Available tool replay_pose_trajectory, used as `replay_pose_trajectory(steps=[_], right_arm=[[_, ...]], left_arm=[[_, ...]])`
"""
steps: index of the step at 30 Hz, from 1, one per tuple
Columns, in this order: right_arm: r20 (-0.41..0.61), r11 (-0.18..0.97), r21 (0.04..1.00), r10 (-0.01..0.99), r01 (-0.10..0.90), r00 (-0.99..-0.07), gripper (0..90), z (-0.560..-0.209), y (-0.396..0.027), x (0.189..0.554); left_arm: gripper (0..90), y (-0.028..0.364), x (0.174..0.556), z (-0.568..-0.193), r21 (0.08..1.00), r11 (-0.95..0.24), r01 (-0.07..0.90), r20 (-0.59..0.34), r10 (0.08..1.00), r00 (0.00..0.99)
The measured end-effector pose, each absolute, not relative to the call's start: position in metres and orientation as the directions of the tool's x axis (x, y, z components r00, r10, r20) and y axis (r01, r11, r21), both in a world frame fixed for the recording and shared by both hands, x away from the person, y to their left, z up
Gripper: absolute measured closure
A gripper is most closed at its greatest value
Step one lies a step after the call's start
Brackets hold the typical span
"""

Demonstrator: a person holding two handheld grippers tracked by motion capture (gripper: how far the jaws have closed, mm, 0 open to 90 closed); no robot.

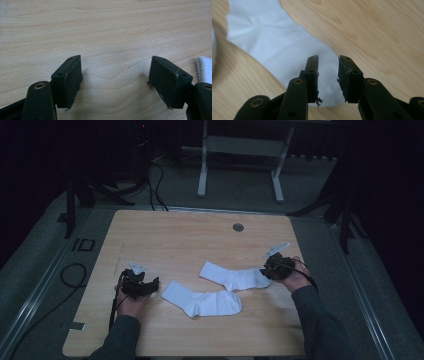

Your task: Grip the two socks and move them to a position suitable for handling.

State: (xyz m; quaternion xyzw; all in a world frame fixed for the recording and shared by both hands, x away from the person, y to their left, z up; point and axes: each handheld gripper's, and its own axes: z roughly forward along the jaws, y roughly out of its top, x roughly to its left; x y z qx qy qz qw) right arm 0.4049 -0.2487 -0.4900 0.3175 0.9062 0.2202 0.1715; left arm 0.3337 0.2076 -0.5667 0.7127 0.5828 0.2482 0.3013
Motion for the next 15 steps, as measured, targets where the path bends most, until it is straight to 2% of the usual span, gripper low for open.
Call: replay_pose_trajectory(steps=[15], right_arm=[[-0.18,0.737,0.54,0.573,0.407,-0.799,61.8,-0.473,-0.189,0.409]], left_arm=[[26.8,0.207,0.334,-0.567,0.719,-0.142,0.681,0.004,0.98,0.2]])
